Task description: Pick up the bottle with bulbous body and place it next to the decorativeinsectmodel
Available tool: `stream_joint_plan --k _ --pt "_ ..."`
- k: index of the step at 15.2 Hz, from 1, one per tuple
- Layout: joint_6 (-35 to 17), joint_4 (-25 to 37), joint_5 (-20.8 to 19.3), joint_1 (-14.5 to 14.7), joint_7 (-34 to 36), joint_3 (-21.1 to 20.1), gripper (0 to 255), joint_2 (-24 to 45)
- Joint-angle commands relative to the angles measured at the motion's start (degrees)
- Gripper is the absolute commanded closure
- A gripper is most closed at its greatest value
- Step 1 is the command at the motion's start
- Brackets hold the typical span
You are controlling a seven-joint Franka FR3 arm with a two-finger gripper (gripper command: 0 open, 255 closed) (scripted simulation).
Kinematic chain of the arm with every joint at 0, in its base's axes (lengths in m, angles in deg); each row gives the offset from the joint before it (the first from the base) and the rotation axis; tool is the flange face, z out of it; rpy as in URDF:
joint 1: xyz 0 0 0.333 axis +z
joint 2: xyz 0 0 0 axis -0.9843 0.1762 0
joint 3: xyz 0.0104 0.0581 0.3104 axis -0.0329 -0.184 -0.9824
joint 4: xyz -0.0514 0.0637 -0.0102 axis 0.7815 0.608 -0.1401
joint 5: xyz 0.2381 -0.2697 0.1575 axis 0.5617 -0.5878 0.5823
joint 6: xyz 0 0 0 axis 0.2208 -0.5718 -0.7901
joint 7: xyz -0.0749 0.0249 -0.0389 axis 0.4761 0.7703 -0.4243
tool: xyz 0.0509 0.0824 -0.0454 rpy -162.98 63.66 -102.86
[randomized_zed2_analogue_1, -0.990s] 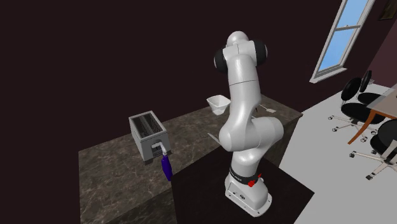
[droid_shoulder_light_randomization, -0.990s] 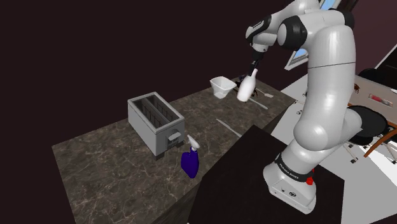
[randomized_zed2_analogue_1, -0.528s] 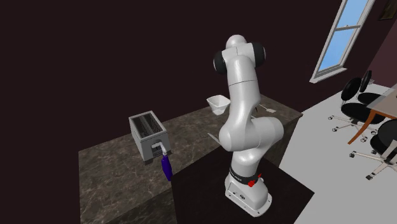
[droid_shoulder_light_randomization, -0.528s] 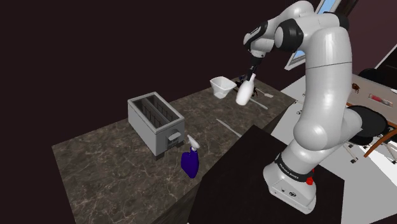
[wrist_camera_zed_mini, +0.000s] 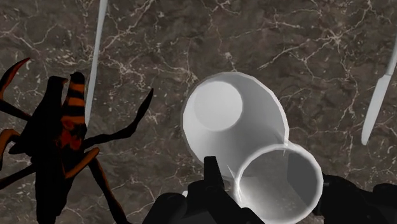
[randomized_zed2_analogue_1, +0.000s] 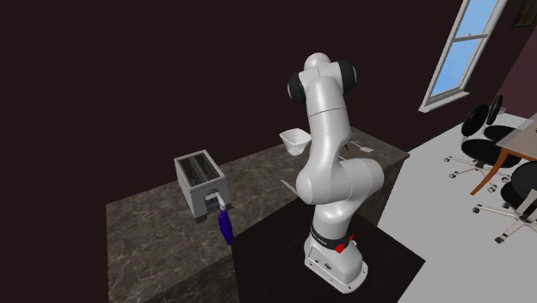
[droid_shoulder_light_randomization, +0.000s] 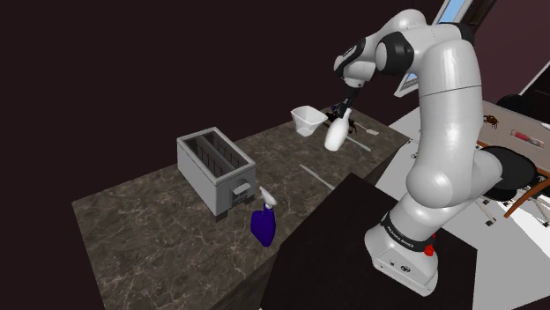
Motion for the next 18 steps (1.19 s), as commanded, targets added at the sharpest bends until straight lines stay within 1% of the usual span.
stream_joint_plan --k 1,6,7,12,16,18 --pt "-0.1 0.1 0.1 -0.1 -0.1 -0.1 255 0.2" --pt "-0.1 0.1 0.1 -0.1 -0.1 -0.1 255 0.2" --pt "-0.1 0.1 0.1 -0.1 -0.1 -0.1 0 0.2" --pt "-0.1 0.1 0.1 -0.1 -0.1 -0.1 0 0.2" --pt "5.1 1.9 -1.9 0.8 1.1 1.4 0 -3.4" --pt "5.1 1.9 -1.9 0.8 1.1 1.4 0 -3.5"
